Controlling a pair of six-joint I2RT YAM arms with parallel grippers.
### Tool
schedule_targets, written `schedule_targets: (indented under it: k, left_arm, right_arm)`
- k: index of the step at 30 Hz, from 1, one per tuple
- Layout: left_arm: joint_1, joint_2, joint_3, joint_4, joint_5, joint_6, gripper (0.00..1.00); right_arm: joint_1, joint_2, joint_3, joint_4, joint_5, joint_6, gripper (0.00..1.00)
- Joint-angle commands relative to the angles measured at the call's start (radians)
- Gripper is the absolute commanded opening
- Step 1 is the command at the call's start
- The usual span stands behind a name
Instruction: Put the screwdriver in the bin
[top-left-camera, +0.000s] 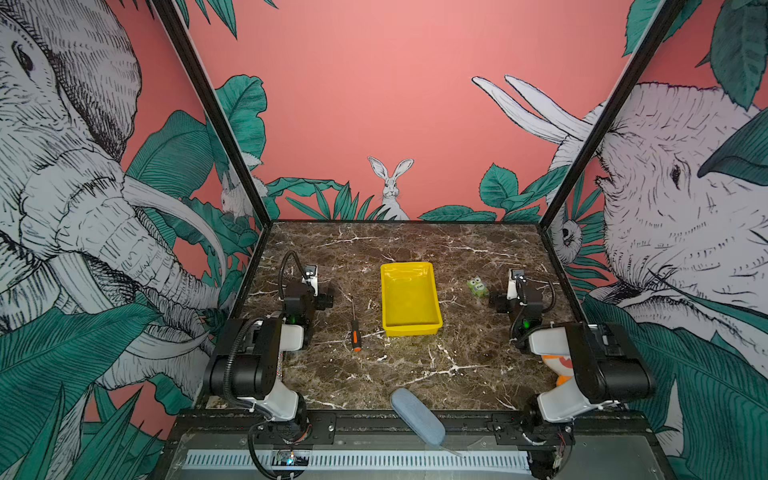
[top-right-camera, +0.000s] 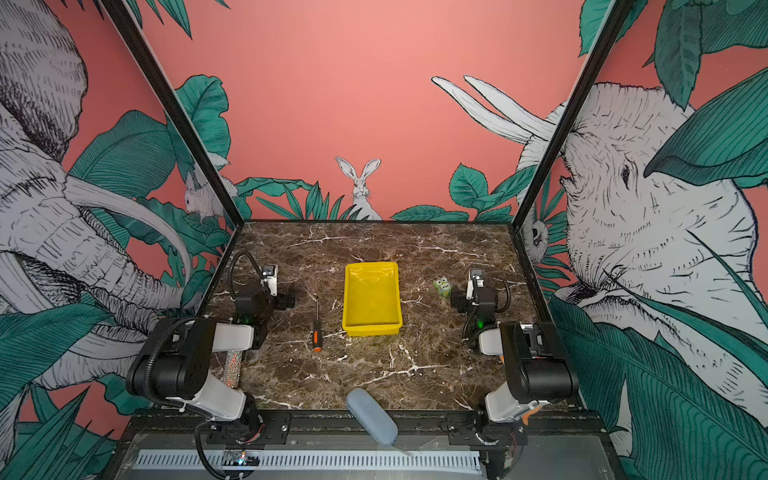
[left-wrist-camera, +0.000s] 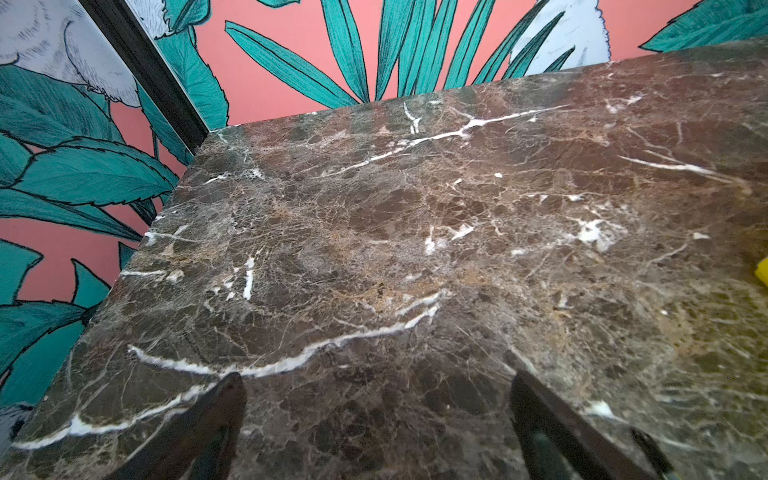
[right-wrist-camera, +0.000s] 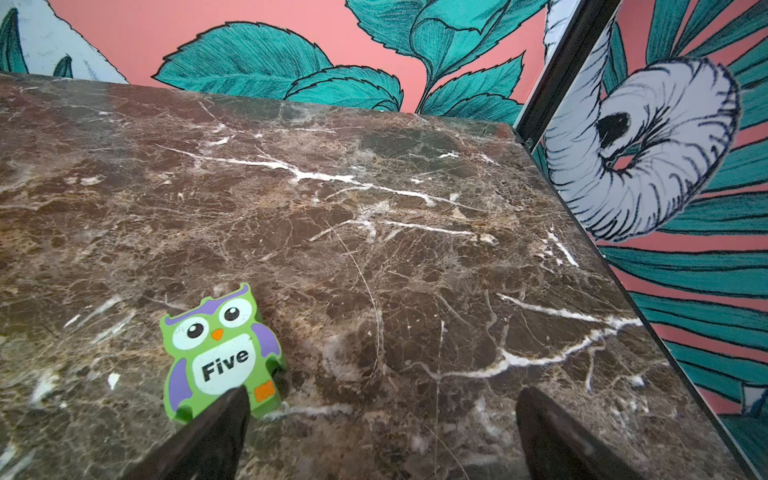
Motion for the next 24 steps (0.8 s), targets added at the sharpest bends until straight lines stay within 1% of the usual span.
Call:
schedule_targets:
  k: [1, 24]
  left_arm:
    - [0.006, -0.006, 0.018, -0.012, 0.008, -0.005, 1.00]
    - [0.006, -0.006, 0.012, 0.000, 0.005, -0.008, 1.00]
  right_arm:
    - [-0.004, 0.002, 0.016, 0.020, 0.013, 0.003, 0.99]
    - [-0.004, 0.002, 0.019, 0.015, 0.012, 0.003, 0.99]
